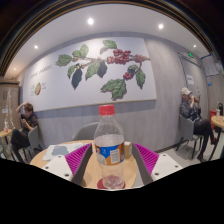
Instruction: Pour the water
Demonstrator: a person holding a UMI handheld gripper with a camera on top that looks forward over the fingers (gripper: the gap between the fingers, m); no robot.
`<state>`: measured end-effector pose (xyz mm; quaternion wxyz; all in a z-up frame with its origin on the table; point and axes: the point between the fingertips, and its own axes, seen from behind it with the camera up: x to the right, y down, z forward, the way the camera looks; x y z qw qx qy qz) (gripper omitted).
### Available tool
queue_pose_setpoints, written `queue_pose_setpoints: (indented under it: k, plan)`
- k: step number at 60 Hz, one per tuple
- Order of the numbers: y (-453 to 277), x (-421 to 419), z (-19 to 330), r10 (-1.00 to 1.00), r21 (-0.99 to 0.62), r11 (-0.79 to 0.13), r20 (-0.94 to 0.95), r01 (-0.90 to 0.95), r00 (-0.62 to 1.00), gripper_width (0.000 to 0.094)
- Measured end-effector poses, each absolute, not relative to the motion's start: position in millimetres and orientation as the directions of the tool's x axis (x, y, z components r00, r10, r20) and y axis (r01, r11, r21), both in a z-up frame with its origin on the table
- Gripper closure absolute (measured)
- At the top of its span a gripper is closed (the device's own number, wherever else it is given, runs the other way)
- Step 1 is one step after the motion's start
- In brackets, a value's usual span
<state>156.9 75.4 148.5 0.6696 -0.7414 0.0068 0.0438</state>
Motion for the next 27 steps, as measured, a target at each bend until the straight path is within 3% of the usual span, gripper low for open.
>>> queue_pose_setpoints:
  k: [27]
  plan:
    - [-120,123,111,0.204,-0.958,-0.23,-0.221,-0.173,0.954,0.0087]
